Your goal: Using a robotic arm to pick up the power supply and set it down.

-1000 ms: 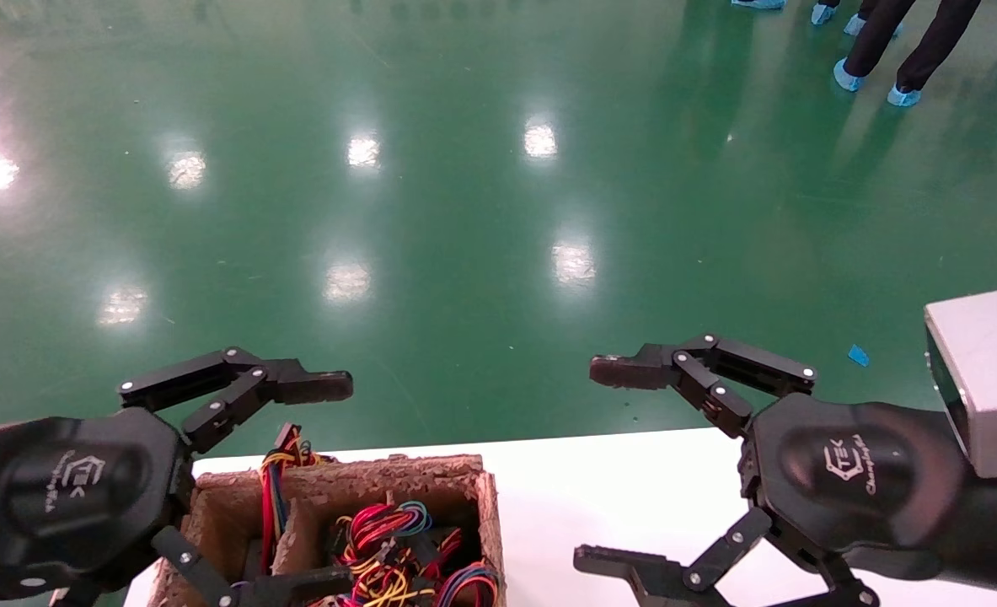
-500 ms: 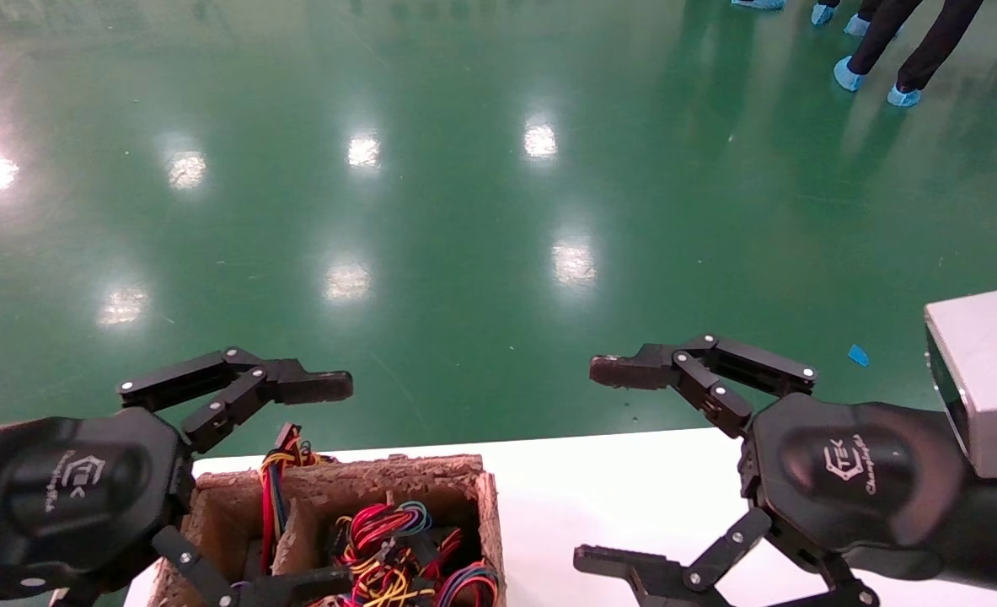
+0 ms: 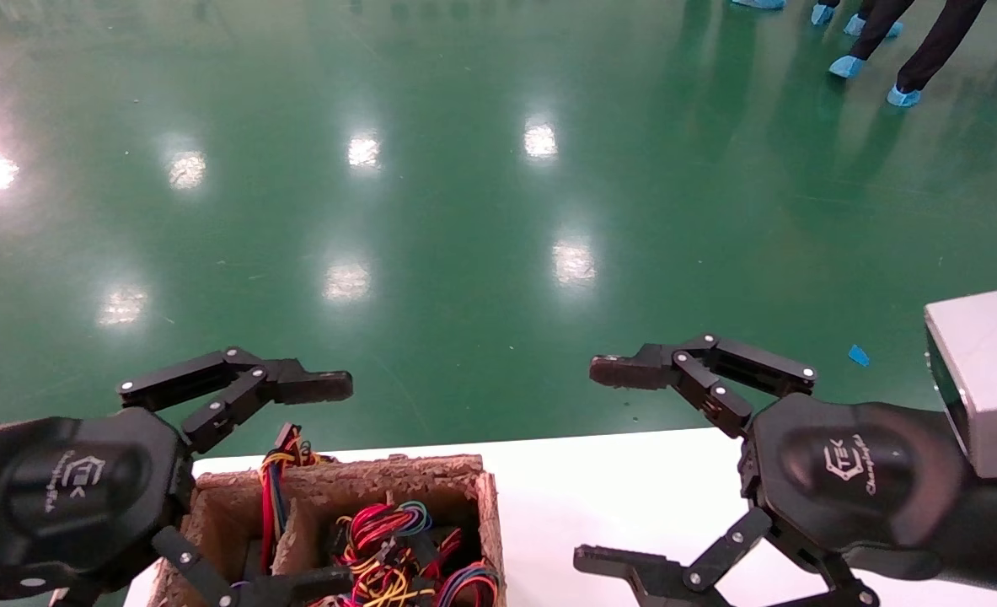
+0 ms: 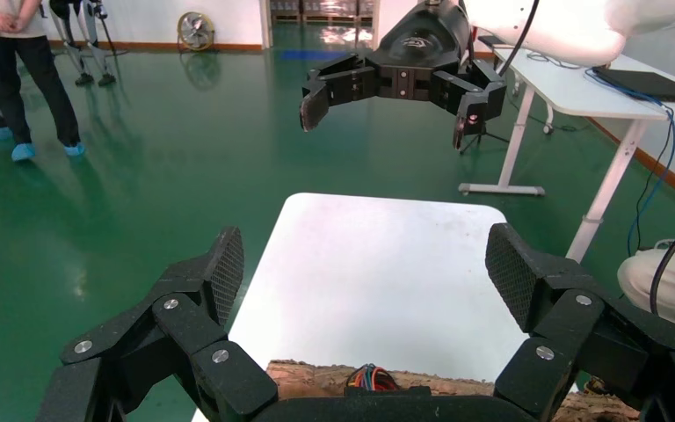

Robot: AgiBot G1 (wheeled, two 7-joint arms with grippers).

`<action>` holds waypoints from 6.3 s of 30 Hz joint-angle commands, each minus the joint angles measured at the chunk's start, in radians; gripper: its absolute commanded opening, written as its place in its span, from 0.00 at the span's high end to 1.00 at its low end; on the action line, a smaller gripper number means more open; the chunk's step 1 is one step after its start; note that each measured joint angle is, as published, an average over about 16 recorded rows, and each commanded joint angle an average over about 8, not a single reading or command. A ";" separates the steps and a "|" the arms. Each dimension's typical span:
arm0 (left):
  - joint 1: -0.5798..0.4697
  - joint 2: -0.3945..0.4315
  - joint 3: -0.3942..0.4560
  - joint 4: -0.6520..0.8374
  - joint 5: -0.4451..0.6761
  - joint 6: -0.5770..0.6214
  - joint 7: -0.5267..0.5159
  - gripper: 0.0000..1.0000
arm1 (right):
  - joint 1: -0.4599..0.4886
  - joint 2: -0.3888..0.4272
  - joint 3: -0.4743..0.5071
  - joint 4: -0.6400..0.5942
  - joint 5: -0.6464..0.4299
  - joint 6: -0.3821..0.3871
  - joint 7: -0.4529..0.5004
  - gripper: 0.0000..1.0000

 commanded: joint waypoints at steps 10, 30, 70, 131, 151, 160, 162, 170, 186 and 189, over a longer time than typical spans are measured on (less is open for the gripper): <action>0.000 0.000 0.000 0.000 0.000 0.000 0.000 0.00 | 0.000 0.000 0.000 0.000 0.000 0.000 0.000 0.00; 0.000 0.000 0.000 0.001 0.000 0.000 0.000 0.00 | 0.004 -0.005 -0.003 -0.003 -0.004 -0.008 -0.004 0.00; -0.001 -0.001 0.003 0.001 -0.002 -0.001 0.002 1.00 | 0.076 -0.226 -0.185 -0.079 -0.277 -0.026 -0.024 1.00; -0.002 -0.003 0.007 0.001 -0.005 -0.003 0.004 1.00 | 0.119 -0.226 -0.217 -0.188 -0.217 -0.105 -0.070 1.00; -0.002 -0.003 0.009 0.001 -0.006 -0.003 0.005 1.00 | 0.196 -0.104 -0.131 -0.087 0.050 -0.097 0.094 1.00; -0.003 -0.003 0.009 0.001 -0.006 -0.003 0.005 1.00 | 0.219 -0.070 -0.088 -0.146 0.166 -0.106 0.132 1.00; -0.003 -0.004 0.009 0.001 -0.006 -0.003 0.005 1.00 | 0.226 -0.060 -0.082 -0.161 0.179 -0.109 0.133 1.00; -0.003 -0.004 0.010 0.001 -0.007 -0.004 0.005 1.00 | 0.231 0.024 -0.073 -0.244 0.171 -0.118 0.106 1.00; -0.003 -0.004 0.011 0.001 -0.007 -0.004 0.006 1.00 | 0.048 0.250 -0.140 -0.506 0.172 -0.137 -0.070 1.00; -0.003 -0.004 0.011 0.001 -0.007 -0.004 0.006 1.00 | 0.010 0.281 -0.158 -0.563 0.180 -0.136 -0.104 1.00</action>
